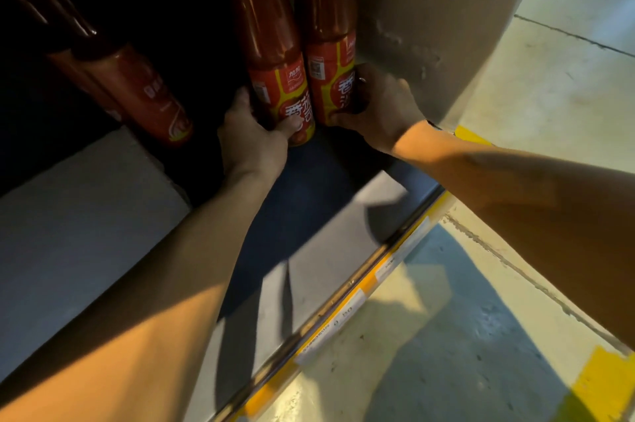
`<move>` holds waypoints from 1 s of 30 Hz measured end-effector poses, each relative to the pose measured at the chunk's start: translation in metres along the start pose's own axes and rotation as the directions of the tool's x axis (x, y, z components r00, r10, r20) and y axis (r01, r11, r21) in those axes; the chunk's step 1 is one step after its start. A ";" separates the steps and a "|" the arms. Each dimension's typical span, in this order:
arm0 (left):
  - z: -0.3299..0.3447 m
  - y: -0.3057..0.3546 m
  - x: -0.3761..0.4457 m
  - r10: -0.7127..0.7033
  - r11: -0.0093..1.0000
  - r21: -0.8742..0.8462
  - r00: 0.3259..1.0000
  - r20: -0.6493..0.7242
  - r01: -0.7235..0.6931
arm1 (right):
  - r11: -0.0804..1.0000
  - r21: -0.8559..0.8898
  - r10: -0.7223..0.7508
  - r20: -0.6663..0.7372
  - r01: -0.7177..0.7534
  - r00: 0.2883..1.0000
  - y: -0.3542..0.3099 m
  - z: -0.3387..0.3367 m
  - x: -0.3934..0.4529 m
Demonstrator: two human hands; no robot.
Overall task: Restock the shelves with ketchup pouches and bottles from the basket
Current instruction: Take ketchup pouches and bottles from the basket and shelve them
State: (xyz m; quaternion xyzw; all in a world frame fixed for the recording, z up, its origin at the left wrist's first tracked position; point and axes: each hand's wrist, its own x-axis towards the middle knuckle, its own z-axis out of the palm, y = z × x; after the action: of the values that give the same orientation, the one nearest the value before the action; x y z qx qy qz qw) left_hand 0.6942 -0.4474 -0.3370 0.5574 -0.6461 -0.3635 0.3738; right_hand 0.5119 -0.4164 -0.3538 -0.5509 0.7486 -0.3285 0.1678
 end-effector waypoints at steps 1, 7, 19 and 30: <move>-0.001 0.001 0.003 -0.008 1.000 -0.007 1.000 0.004 0.008 | 1.000 0.009 0.003 0.005 -0.003 1.000 -0.001 0.001 0.004; 0.000 0.002 0.019 -0.049 0.997 -0.057 0.998 0.027 0.051 | 0.999 0.047 -0.025 0.014 0.025 1.000 -0.006 0.002 0.019; -0.013 0.014 -0.013 -0.102 0.989 0.105 0.995 -0.017 0.103 | 0.993 0.056 0.110 -0.041 -0.108 0.993 -0.022 -0.001 -0.031; -0.100 0.126 -0.166 -0.131 0.943 0.332 0.948 0.290 0.029 | 0.979 0.125 0.151 0.072 -0.159 0.986 -0.108 -0.113 -0.176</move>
State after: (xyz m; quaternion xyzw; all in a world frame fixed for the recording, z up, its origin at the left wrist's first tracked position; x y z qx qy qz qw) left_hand 0.7433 -0.2737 -0.1928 0.5737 -0.7237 -0.3500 0.1570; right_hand 0.5787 -0.2366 -0.2180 -0.4886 0.7607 -0.3453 0.2517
